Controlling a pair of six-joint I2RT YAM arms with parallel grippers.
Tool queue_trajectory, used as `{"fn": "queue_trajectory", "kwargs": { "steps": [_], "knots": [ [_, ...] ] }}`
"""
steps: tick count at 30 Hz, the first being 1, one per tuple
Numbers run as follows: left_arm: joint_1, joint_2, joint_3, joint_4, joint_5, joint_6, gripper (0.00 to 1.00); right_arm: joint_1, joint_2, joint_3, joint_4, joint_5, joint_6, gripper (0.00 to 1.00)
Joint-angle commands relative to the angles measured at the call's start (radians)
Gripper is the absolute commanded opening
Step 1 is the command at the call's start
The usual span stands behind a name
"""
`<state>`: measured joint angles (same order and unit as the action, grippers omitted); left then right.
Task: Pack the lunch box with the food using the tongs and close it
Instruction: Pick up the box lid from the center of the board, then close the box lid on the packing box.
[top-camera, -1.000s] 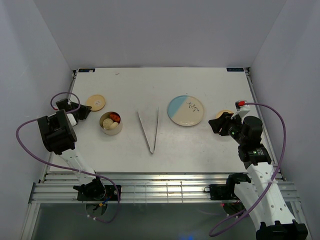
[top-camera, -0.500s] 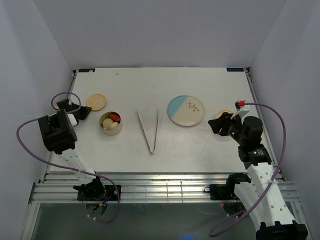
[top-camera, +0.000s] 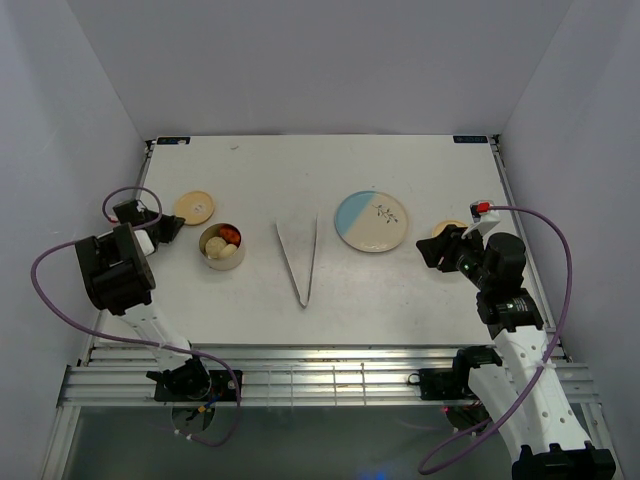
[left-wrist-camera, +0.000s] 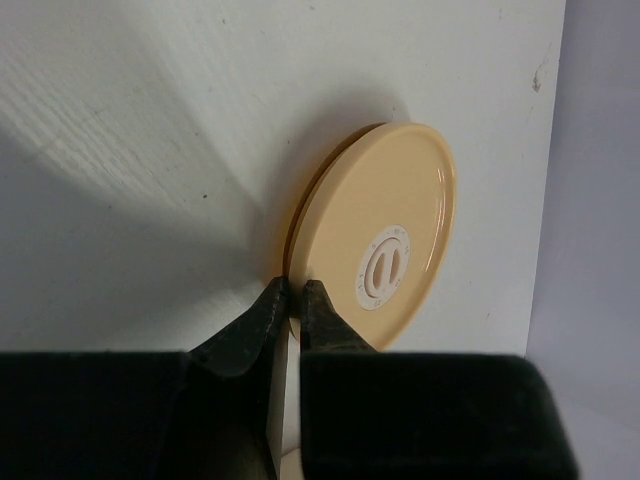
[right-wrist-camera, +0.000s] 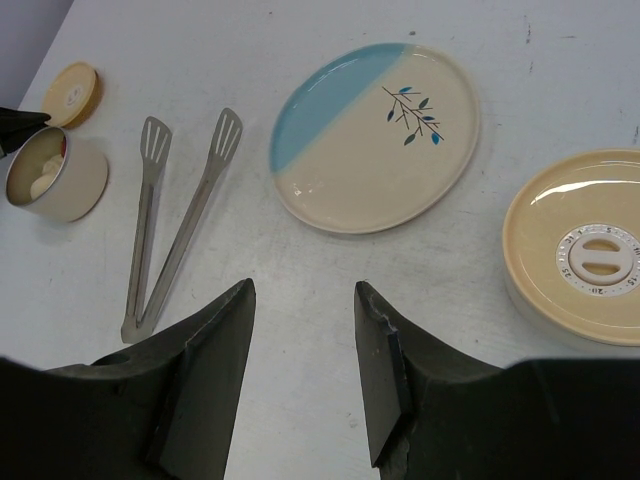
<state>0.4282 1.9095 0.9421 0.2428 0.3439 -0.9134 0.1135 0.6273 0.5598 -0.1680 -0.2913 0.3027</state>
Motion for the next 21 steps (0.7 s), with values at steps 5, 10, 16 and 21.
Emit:
{"fn": "queue_trajectory", "kwargs": {
  "steps": [5,10,16,21],
  "knots": [
    [-0.006,-0.158,-0.028,0.007,0.037,0.002,0.0,0.005,-0.006,0.011,0.036,-0.011,-0.013,0.5],
    [-0.005,-0.211,-0.039,0.004,0.052,-0.007,0.0,0.005,-0.009,0.008,0.036,-0.012,-0.013,0.5],
    [-0.023,-0.317,-0.049,-0.049,0.087,0.04,0.0,0.003,-0.009,0.012,0.038,-0.023,-0.01,0.51],
    [-0.114,-0.473,-0.037,-0.247,-0.058,0.117,0.0,0.005,-0.006,0.011,0.042,-0.025,-0.01,0.51]
  ]
}}
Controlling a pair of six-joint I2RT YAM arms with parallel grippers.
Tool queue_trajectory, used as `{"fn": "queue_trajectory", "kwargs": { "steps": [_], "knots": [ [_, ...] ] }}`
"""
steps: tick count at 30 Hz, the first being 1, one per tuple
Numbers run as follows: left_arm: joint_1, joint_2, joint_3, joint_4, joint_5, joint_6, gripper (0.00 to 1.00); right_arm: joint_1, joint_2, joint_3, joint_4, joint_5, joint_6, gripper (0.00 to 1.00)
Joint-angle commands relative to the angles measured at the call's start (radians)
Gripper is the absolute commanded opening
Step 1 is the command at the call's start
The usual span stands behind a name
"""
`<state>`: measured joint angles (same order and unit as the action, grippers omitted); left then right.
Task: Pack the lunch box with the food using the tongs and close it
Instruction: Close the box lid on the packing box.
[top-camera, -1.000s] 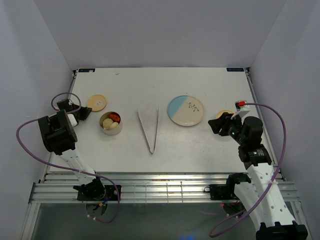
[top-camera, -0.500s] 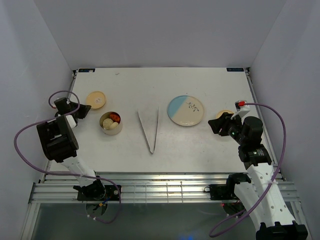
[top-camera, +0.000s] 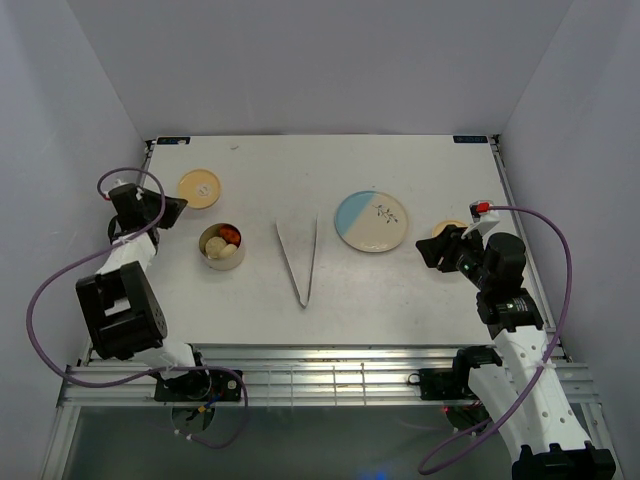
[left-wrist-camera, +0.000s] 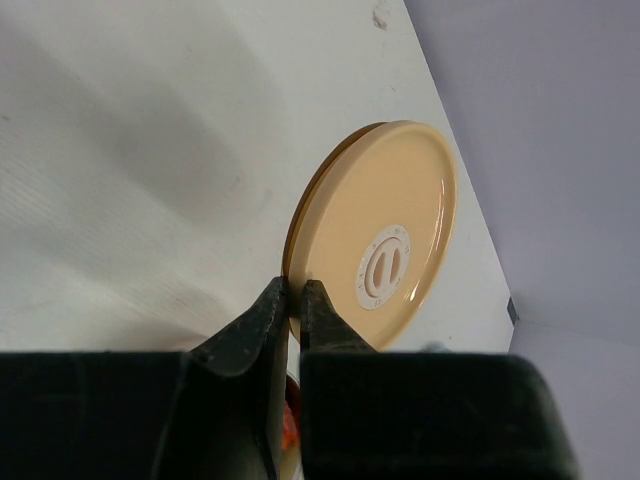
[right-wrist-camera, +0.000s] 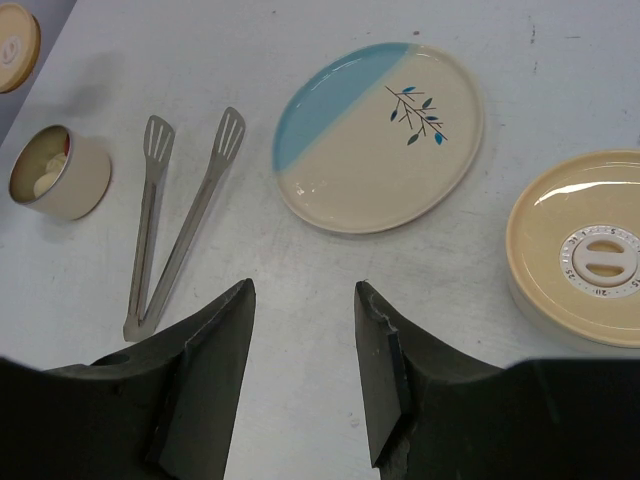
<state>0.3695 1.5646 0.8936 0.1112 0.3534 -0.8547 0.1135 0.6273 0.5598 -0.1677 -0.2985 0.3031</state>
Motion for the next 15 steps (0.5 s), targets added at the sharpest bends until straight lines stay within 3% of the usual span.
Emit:
{"fn": "queue_trajectory", "kwargs": {
  "steps": [1,10,15],
  "knots": [
    [-0.073,-0.155,0.002,-0.143,-0.079,0.068,0.0,0.005,-0.002,0.011,0.043,-0.019,-0.01,0.51],
    [-0.121,-0.481,-0.232,-0.242,-0.102,-0.004,0.0,0.005,-0.006,0.009,0.042,-0.007,-0.01,0.51],
    [-0.121,-0.511,-0.285,-0.301,-0.114,-0.058,0.0,0.006,-0.011,0.0,0.045,0.012,-0.01,0.51]
  ]
}}
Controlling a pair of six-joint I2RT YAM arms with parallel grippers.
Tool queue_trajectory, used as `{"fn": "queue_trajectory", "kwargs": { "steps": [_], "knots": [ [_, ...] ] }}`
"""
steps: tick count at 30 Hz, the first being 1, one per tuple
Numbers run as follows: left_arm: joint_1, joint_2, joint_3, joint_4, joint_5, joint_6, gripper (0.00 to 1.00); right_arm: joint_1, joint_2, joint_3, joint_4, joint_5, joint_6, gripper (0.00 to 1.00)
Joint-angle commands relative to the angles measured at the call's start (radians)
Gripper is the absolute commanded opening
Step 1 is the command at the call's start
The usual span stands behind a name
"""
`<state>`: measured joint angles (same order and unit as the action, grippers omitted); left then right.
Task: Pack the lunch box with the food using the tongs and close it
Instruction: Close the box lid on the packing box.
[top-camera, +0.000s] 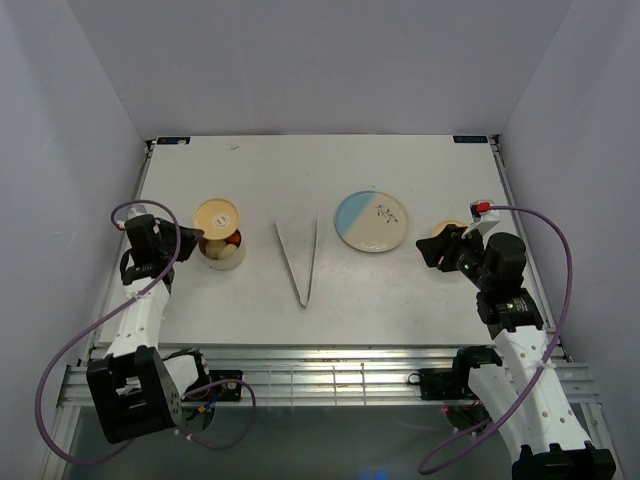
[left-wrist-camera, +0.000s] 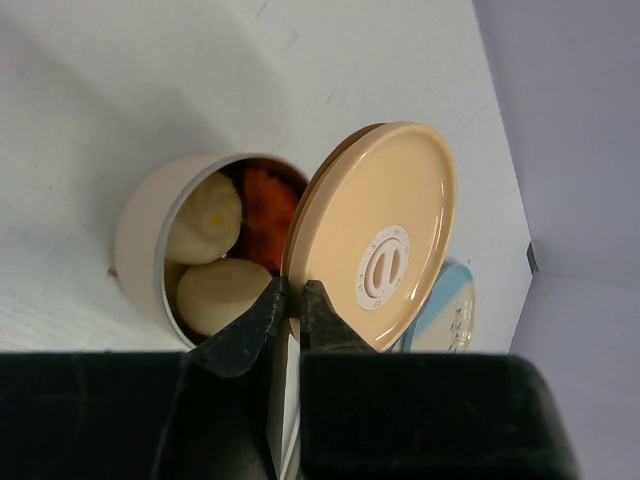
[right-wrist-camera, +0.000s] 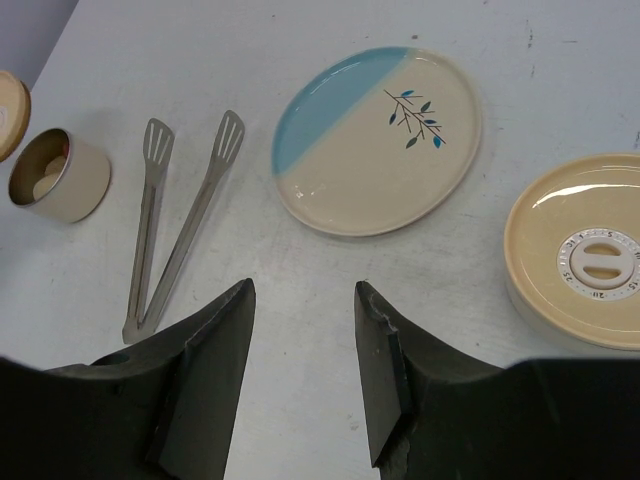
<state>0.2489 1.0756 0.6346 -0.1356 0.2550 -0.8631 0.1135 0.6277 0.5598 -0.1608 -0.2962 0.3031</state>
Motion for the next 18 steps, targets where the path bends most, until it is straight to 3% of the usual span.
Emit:
{"fn": "queue_trajectory", "kwargs": {
  "steps": [1,5,11,18],
  "knots": [
    [0.0,-0.022,-0.03,-0.055,0.004,-0.057,0.0,0.005,-0.008,0.0,0.035,0.009,-0.01,0.51],
    [0.0,-0.025,-0.041,-0.065,0.02,-0.073,0.0,0.006,-0.008,0.0,0.038,0.009,-0.01,0.51],
    [0.0,-0.049,-0.032,-0.185,-0.098,-0.068,0.0,0.005,-0.002,-0.001,0.041,0.014,-0.01,0.51],
    [0.0,-0.008,-0.069,-0.148,-0.091,-0.059,0.0,0.005,-0.005,-0.003,0.038,0.026,-0.01,0.51]
  ]
}}
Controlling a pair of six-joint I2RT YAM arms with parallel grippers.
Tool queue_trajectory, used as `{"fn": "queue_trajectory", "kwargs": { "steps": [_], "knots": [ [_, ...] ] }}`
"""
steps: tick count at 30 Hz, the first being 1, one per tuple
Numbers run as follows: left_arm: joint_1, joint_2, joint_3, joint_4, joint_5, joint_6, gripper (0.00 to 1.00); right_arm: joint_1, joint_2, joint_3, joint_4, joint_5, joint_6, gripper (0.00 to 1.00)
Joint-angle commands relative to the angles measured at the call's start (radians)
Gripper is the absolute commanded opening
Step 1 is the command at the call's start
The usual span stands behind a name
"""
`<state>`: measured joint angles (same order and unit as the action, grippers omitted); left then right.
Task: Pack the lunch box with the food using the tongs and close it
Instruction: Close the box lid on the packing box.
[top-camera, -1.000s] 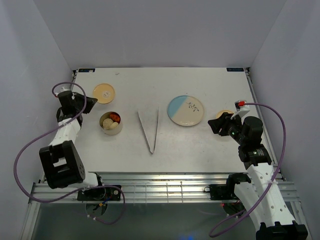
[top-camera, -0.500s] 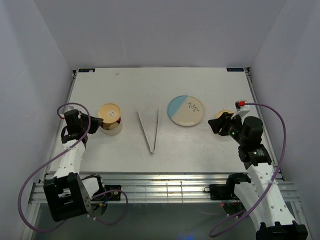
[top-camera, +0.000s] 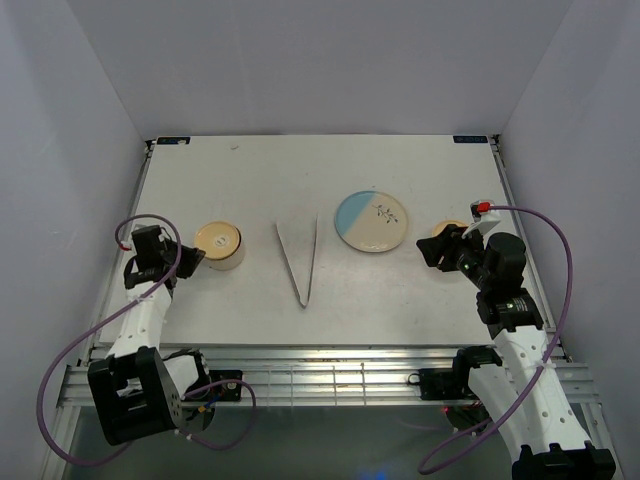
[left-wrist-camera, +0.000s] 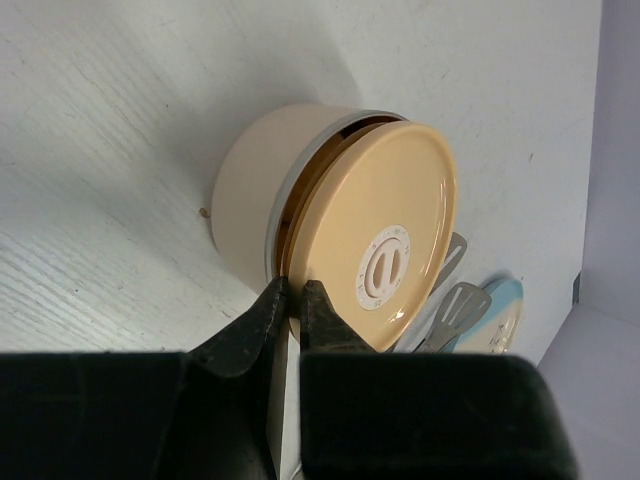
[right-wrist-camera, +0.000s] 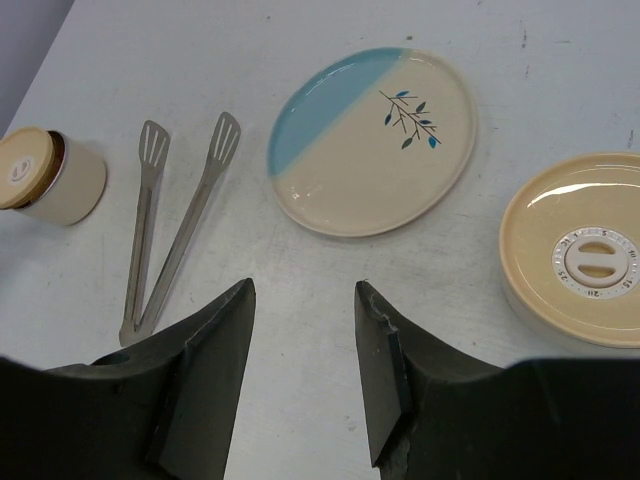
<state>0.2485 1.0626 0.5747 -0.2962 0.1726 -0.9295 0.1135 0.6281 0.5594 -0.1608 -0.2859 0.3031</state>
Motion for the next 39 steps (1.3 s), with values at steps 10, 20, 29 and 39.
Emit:
{"fn": "queue_trajectory", "kwargs": {
  "steps": [10,20,29,39],
  "knots": [
    [-0.002,-0.047,-0.039,0.114,0.041,0.07,0.28,0.006,-0.007,-0.007,0.04,0.016,-0.01,0.51],
    [0.0,-0.064,-0.03,0.098,0.051,0.032,0.5,0.006,-0.008,-0.009,0.041,0.025,-0.01,0.51],
    [-0.002,-0.203,0.028,0.041,0.001,0.084,0.6,0.006,-0.008,-0.01,0.035,0.03,-0.009,0.51],
    [-0.093,0.083,0.209,0.103,0.07,0.241,0.0,0.006,-0.004,-0.018,0.05,0.01,-0.005,0.51]
  ]
}}
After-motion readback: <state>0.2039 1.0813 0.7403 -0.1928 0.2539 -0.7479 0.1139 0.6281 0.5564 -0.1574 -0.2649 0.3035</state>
